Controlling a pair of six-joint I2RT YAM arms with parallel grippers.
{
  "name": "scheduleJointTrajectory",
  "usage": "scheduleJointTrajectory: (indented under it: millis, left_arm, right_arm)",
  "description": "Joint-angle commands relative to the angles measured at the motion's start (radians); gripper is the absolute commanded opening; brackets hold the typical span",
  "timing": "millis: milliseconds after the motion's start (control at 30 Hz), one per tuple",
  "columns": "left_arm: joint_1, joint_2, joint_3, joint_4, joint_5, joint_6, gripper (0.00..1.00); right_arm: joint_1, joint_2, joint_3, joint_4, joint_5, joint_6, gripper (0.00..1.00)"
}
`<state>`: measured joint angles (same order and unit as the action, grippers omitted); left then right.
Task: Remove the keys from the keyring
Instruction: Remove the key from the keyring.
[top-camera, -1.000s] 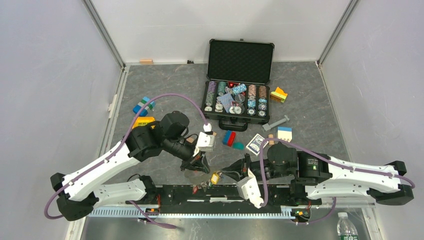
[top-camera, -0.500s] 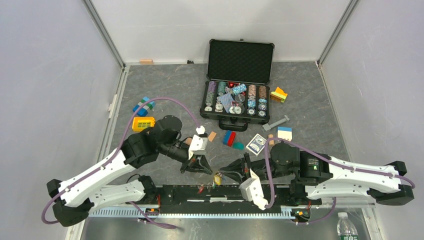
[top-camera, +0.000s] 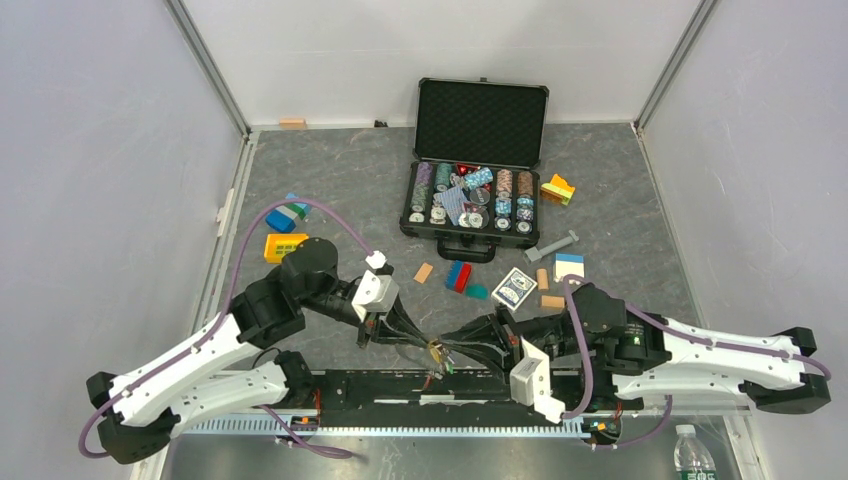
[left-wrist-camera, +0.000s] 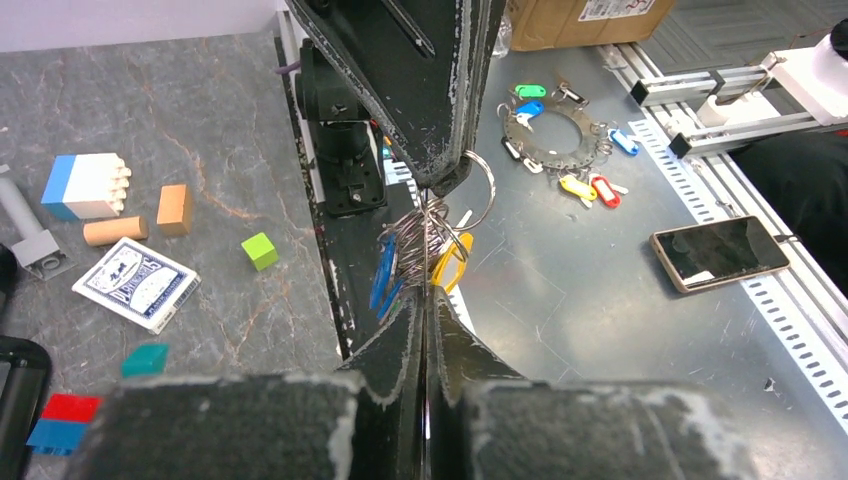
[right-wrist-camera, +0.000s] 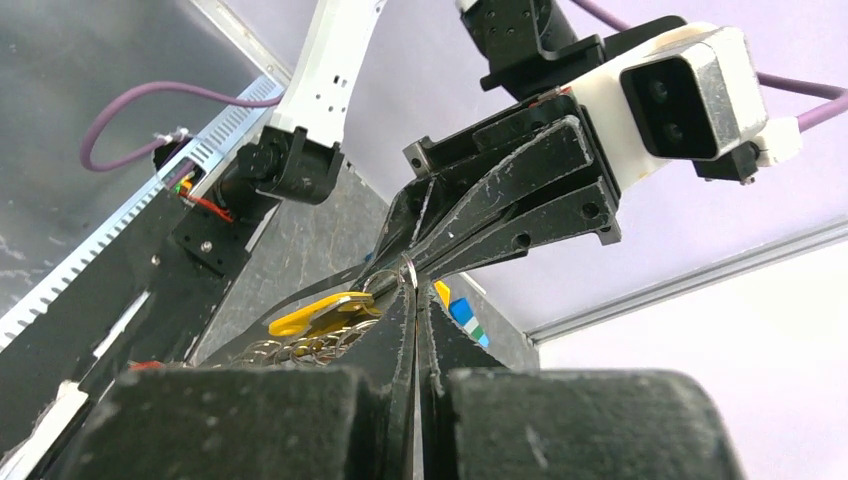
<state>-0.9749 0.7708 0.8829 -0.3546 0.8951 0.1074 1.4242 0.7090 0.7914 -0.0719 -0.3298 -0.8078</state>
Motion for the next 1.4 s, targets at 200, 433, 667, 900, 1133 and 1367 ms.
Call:
scheduleJointTrajectory:
  millis: [200,433,667,900,1133,1367]
  left_arm:
    - [-0.002,-0.029,-0.004,0.167,0.033,-0.077,0.02]
    - [-0.002,-0.028,0.005,0.176,0.056,-0.084,0.02]
    - [-0.002,-0.008,0.051,0.08,0.054,-0.058,0.02]
    - [-0.002,0.002,0.069,0.039,0.041,-0.048,0.02]
    - [-0.002,0.014,0.085,0.014,0.031,-0.036,0.02]
    - [-0.002,0.022,0.087,0.011,0.022,-0.038,0.02]
  right_arm:
    - [0.001,-0.016,-0.1,0.278,-0.031,0.102,0.0]
    - [0.0,0.0,-0.103,0.271,-0.037,0.108,0.0]
    - [0.001,0.009,-0.042,0.139,0.06,0.035,0.0]
    - [0.001,0.017,-0.01,0.097,0.105,0.005,0.15]
    - [0.002,0.031,0.01,0.047,0.095,-0.004,0.22]
    - [0.005,0.011,-0.015,0.064,0.056,0.009,0.25]
